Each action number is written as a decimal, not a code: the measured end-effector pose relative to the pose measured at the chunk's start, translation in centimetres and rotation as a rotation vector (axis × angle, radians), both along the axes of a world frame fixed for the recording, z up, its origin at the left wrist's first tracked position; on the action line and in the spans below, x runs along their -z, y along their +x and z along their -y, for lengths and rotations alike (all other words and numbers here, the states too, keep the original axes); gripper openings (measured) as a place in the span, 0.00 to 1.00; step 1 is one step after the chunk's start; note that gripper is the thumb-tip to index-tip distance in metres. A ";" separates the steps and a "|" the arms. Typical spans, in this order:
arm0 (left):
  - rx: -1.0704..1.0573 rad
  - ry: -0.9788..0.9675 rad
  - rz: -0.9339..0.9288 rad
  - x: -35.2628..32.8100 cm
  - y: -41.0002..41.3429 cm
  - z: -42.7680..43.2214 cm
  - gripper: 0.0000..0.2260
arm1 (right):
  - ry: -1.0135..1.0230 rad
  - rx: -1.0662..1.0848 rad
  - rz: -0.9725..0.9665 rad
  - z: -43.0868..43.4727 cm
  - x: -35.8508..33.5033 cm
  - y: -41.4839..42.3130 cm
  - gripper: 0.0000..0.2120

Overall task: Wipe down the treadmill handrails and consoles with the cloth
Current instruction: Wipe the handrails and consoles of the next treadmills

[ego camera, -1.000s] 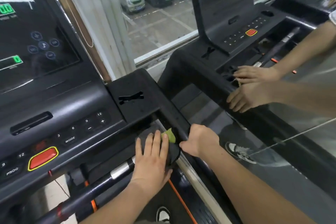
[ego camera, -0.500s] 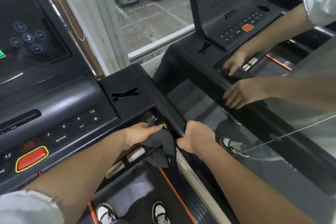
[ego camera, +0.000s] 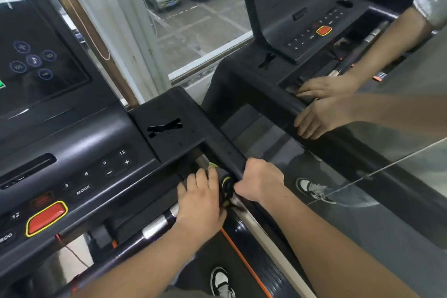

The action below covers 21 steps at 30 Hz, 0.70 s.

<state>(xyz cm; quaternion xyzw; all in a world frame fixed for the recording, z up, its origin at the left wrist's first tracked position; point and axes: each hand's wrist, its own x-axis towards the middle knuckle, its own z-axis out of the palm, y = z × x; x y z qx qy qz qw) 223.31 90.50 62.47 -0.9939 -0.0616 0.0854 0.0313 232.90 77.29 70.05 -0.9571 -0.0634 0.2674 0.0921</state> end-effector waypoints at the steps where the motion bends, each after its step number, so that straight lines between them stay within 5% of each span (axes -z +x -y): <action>1: 0.009 0.032 -0.021 0.0 0.4 0.0 0.46 | 0.005 0.014 0.002 0.0 0.1 0.0 0.18; 7: -0.007 -0.065 -0.107 -0.9 5.0 -1.1 0.33 | -0.007 0.036 -0.002 -0.1 0.4 0.0 0.18; 13: -0.364 -1.099 -0.422 -1.9 4.7 -5.9 0.34 | -0.010 0.041 -0.053 -0.3 -0.6 -0.2 0.15; 15: -0.306 -0.999 -0.267 -1.8 3.0 -6.0 0.35 | -0.003 0.047 -0.041 -0.1 -0.7 -0.5 0.13; 18: 0.035 -0.391 0.020 -2.1 -1.4 -5.5 0.23 | 0.014 0.049 -0.025 -0.1 -0.8 -0.9 0.13; 21: 0.106 -0.329 0.252 -3.6 -6.2 -5.4 0.20 | 0.026 0.046 -0.015 -0.1 -0.9 -1.2 0.13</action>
